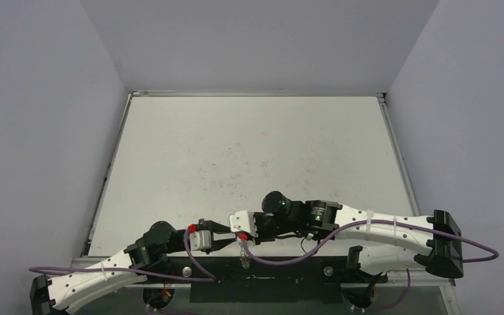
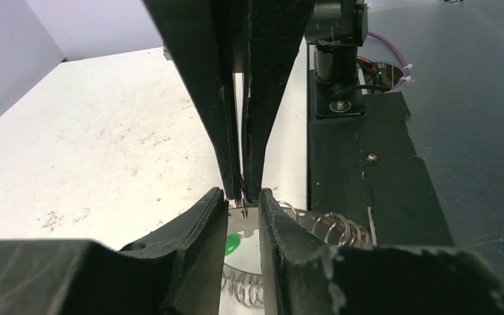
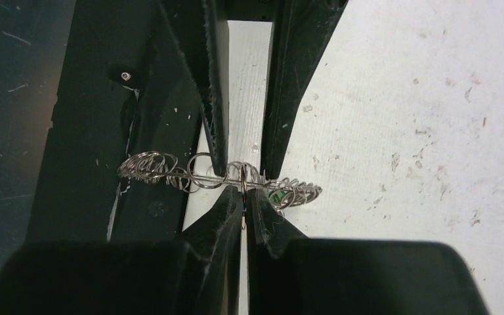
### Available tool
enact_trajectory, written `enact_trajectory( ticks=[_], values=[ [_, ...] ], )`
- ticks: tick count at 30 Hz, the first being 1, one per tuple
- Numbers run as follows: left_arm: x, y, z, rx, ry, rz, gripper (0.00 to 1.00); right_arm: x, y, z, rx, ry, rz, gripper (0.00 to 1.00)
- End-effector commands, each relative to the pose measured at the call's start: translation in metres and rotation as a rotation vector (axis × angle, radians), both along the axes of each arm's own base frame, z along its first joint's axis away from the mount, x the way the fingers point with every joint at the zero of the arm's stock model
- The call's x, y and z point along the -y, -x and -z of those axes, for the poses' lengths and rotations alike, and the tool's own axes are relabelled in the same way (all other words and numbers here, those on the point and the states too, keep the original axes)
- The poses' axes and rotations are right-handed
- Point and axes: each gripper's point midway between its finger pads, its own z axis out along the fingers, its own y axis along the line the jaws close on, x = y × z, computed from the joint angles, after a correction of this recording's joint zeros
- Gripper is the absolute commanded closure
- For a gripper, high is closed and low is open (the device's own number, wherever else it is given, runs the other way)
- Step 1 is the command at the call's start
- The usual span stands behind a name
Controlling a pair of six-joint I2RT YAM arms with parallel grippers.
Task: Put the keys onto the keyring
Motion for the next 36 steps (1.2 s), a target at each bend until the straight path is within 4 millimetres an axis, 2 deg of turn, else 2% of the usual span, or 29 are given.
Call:
enact_trajectory(
  ticks=[1, 5, 10, 23, 30, 34, 36],
  values=[
    [-0.004, -0.008, -0.022, 0.031, 0.005, -0.054, 0.77, 0.004, -0.006, -0.012, -0.084, 0.113, 0.112, 1.00],
    [-0.008, -0.012, -0.018, 0.029, -0.060, -0.080, 0.75, -0.001, -0.016, -0.026, -0.105, 0.136, 0.194, 1.00],
    [-0.013, -0.017, -0.015, 0.028, -0.105, -0.110, 0.70, -0.005, -0.019, -0.034, -0.118, 0.163, 0.223, 1.00],
    [0.002, -0.015, -0.013, 0.035, -0.115, -0.061, 0.71, -0.021, -0.013, -0.026, -0.125, 0.179, 0.212, 1.00],
    [0.011, -0.015, -0.011, 0.036, -0.107, -0.037, 0.80, -0.027, -0.009, -0.019, -0.131, 0.193, 0.207, 1.00],
    [0.013, -0.015, -0.012, 0.036, -0.100, -0.029, 0.82, -0.030, -0.008, -0.018, -0.131, 0.196, 0.202, 1.00],
    [0.013, -0.015, -0.011, 0.037, -0.102, -0.029, 0.89, -0.030, -0.008, -0.018, -0.132, 0.198, 0.202, 1.00]
  ],
)
